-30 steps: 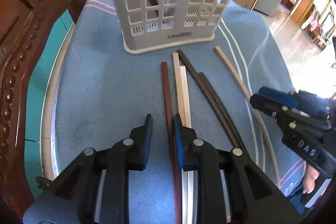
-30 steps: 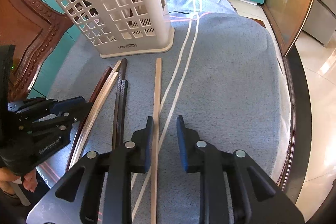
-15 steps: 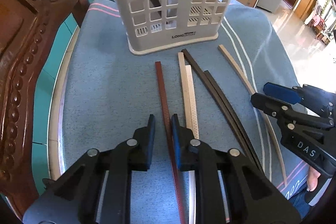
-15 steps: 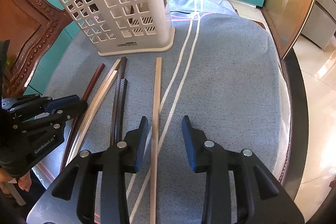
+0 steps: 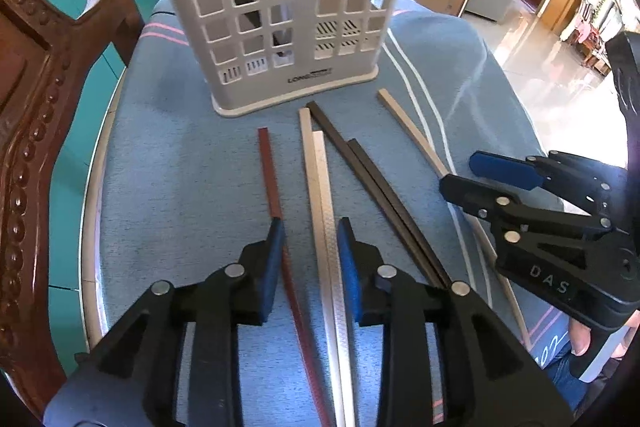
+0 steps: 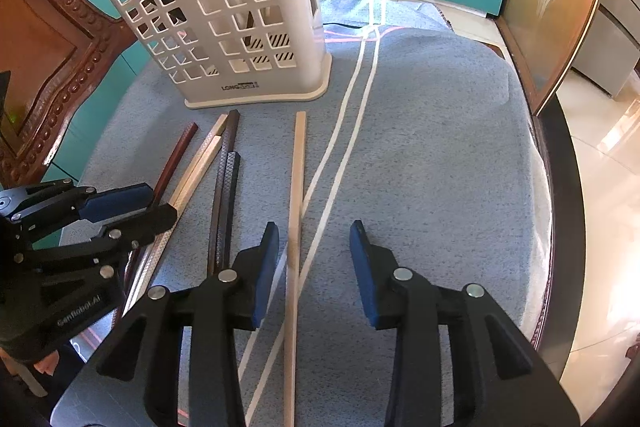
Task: Organize utensils
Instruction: 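Position the left tool over a red-brown chopstick while the right aligns over a pale one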
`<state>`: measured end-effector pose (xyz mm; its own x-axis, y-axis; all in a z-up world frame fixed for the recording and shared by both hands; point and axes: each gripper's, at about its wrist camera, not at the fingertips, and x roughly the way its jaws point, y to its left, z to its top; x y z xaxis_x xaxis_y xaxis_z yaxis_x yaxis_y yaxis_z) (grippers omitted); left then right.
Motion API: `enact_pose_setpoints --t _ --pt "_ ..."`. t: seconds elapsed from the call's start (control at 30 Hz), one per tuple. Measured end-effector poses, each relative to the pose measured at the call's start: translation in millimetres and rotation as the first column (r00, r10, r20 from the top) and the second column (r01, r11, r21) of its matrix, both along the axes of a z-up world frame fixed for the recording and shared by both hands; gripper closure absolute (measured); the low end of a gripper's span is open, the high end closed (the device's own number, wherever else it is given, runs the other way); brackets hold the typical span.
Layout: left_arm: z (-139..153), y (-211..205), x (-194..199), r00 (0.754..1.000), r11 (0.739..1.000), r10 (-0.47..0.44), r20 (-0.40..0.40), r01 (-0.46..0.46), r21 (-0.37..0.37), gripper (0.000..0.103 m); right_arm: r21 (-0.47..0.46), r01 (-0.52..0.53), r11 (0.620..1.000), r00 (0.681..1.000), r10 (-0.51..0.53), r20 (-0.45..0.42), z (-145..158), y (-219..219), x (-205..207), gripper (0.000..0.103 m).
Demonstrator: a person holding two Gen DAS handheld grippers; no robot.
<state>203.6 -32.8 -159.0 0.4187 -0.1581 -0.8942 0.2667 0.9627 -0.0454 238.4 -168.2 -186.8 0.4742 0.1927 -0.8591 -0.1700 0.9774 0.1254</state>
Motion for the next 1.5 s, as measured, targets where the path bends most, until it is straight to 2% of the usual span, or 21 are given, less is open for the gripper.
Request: enact_pose_setpoints --t 0.37,0.5,0.7,1.0,1.1,1.17,1.3,1.4,1.5 --pt "-11.1 -9.5 5.0 0.999 1.0 -0.028 -0.029 0.028 -0.001 0.072 -0.003 -0.003 1.0 1.0 0.003 0.003 -0.2 0.1 0.0 0.065" --pt "-11.5 -8.9 8.8 0.999 1.0 -0.011 -0.033 0.011 -0.006 0.088 -0.009 -0.008 1.0 1.0 0.008 0.007 -0.3 0.4 -0.2 0.065" --pt "-11.2 -6.2 12.8 1.0 1.0 -0.007 -0.03 0.007 -0.022 0.089 -0.01 -0.007 1.0 1.0 0.007 0.006 -0.7 0.3 -0.2 0.065" --pt "5.2 6.6 5.0 1.0 0.992 -0.008 0.014 0.01 -0.123 0.089 -0.013 -0.006 1.0 1.0 0.006 0.006 -0.5 0.1 0.1 0.065" --pt "4.6 9.9 8.9 1.0 0.992 0.009 0.018 -0.006 -0.127 0.085 -0.014 -0.004 1.0 1.0 0.004 0.006 -0.7 0.5 0.2 0.065" --pt "0.6 12.6 12.9 0.999 0.993 0.031 0.014 -0.029 -0.113 0.082 -0.012 -0.003 1.0 1.0 0.003 0.006 -0.5 0.4 0.0 0.065" --pt "-6.8 23.3 15.5 0.996 0.993 0.092 0.016 -0.09 -0.076 0.072 -0.015 0.005 1.0 1.0 -0.005 0.009 -0.4 0.4 0.6 0.065" --pt "-11.7 32.8 14.3 0.993 0.99 0.119 -0.002 -0.119 -0.078 0.072 -0.019 0.004 1.0 1.0 -0.004 0.01 0.1 0.9 0.0 0.065" --pt "-14.3 35.2 17.3 0.992 0.988 0.129 -0.01 -0.13 -0.082 0.067 -0.016 0.004 1.0 1.0 -0.004 0.009 0.1 0.6 0.4 0.065"
